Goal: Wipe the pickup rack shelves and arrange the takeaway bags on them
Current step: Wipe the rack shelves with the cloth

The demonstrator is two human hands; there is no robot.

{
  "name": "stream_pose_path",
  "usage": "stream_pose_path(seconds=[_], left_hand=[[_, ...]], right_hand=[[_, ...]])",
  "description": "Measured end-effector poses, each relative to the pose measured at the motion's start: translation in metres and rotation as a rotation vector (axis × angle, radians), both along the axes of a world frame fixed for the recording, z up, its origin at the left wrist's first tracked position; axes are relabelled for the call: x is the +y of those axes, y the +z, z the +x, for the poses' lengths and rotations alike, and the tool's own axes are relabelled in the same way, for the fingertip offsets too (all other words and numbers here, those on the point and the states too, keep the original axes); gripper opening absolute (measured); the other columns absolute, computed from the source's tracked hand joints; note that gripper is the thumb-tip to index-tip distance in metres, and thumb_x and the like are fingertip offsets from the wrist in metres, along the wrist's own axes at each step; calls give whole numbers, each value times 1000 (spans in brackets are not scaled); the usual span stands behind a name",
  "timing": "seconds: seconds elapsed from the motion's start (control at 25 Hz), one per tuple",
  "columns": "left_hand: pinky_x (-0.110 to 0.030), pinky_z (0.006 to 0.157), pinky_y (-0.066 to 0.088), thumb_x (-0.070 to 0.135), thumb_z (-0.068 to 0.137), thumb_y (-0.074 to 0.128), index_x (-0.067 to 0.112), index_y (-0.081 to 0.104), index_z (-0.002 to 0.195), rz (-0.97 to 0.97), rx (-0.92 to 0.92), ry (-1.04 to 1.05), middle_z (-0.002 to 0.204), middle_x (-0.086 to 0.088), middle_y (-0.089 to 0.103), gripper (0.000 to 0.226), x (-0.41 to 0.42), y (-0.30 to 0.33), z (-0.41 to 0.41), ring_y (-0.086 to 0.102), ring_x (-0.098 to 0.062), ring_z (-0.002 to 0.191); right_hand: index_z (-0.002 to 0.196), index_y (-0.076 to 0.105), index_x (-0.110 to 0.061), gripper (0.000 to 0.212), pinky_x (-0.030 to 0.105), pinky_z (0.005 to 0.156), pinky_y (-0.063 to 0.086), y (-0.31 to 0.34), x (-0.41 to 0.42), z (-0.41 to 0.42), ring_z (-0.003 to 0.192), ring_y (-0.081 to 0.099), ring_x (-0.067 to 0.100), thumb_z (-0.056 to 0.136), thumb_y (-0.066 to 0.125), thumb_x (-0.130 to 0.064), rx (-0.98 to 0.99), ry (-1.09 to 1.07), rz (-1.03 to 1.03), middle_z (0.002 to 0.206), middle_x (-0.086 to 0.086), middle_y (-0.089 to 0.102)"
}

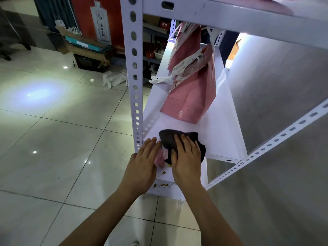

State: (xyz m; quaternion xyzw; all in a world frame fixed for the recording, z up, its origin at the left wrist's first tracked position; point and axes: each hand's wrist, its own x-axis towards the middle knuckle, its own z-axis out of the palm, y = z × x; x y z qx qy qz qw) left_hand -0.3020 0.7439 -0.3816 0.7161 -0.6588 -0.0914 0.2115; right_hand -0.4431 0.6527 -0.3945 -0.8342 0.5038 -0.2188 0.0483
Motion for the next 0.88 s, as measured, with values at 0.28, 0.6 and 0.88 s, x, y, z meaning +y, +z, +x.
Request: stream_pose_path(seconds=[0.28,0.6,0.88], left_hand=[[-40,105,43,8,93,41,14,23,155,-19,33,-18,165,-2,14,65,1,1,1,11,-20,153],[-41,105,45,13,95,45,18,22,156,-23,60,-69,165,3,12,66,1,-6,15,10,-16,153],[-44,98,51,10,90,50,12,29,154,-49,62,-101,163,-4,21,67,1,-7,19,19,-23,151]], right_hand=[[149,47,-14,48,43,125,17,15,-17,15,146,37,26,103,45,-26,31,-37,81,154,8,46],[145,52,-9,44,44,118,30,23,-52,-62,136,48,32,103,47,-22,53,-275,88,146,13,55],[149,48,-18,58,45,120,26,33,-90,-74,141,42,32,98,48,-46,120,-447,170,151,14,49]])
